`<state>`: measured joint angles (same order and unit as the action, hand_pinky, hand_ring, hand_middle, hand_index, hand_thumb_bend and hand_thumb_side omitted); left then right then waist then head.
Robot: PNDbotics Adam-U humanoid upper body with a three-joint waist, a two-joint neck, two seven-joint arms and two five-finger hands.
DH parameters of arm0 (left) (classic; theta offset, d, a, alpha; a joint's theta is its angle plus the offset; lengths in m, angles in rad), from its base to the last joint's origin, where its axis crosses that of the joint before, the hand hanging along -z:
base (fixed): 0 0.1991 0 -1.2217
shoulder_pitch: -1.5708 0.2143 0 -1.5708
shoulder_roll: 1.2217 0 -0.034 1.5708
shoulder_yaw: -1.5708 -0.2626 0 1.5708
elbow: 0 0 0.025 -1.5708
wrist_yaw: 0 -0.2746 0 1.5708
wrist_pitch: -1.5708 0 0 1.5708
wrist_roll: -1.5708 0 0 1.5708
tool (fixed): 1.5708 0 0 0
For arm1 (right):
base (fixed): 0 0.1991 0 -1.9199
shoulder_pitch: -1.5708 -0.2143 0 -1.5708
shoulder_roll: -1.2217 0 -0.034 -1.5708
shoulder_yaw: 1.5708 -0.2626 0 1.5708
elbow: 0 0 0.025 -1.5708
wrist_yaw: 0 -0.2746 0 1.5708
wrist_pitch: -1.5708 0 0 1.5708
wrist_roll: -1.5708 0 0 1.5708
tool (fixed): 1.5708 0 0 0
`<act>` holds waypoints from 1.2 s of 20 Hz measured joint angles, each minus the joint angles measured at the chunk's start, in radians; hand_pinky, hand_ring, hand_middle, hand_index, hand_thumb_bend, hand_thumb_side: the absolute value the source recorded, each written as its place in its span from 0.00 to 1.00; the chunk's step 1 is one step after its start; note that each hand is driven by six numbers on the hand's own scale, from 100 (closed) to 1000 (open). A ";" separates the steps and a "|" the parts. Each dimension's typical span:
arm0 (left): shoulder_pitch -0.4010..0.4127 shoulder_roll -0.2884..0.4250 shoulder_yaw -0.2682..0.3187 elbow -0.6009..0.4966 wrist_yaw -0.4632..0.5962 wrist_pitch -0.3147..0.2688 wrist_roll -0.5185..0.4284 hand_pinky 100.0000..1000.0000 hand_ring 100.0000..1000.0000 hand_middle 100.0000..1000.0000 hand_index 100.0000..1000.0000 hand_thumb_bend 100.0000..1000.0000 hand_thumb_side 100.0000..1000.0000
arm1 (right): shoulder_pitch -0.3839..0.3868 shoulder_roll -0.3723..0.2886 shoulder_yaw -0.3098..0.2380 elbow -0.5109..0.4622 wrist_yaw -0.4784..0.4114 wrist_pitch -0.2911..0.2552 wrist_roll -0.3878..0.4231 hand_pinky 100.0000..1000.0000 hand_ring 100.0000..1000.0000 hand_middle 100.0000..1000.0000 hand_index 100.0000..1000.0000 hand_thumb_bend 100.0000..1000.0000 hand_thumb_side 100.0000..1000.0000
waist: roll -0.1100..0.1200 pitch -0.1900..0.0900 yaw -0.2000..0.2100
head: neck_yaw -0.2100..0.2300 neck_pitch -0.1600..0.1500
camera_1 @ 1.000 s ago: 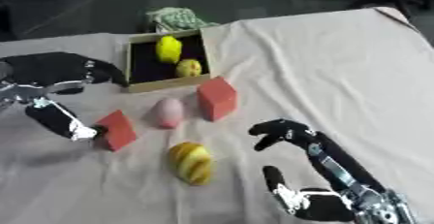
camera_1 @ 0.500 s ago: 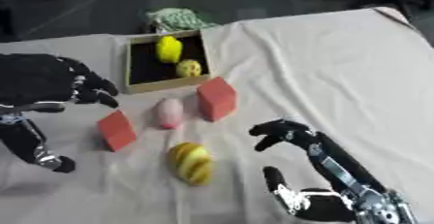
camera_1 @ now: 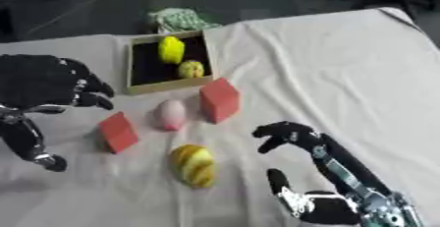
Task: Pick up objects on the table and place them in the box.
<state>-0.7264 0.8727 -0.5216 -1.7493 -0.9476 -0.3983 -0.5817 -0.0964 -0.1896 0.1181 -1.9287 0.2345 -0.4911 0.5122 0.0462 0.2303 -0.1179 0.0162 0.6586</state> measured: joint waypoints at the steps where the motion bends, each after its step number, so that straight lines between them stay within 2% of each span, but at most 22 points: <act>1: -0.002 -0.009 -0.003 0.017 -0.015 -0.007 0.013 0.81 0.80 0.82 0.87 0.69 0.50 | 0.000 0.000 0.000 0.000 0.000 0.000 0.000 0.66 0.65 0.77 0.90 0.00 0.37 | 0.000 0.000 0.000 | 0.000 0.000; 11: -0.006 -0.089 -0.024 0.155 -0.131 -0.053 0.128 0.81 0.79 0.81 0.86 0.63 0.46 | -0.001 0.000 0.000 0.000 0.000 0.000 0.000 0.66 0.65 0.77 0.90 0.00 0.37 | -0.006 0.000 -0.006 | 0.000 0.000; 24: -0.023 -0.165 -0.023 0.255 -0.202 -0.047 0.214 0.80 0.78 0.79 0.85 0.58 0.41 | -0.006 0.005 0.000 0.000 -0.001 -0.002 0.004 0.66 0.65 0.77 0.90 0.00 0.37 | -0.012 0.002 -0.013 | 0.000 0.000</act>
<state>-0.7496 0.7078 -0.5450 -1.4945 -1.1499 -0.4453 -0.3678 -0.1020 -0.1850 0.1183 -1.9287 0.2339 -0.4927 0.5162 0.0340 0.2322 -0.1304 0.0164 0.6586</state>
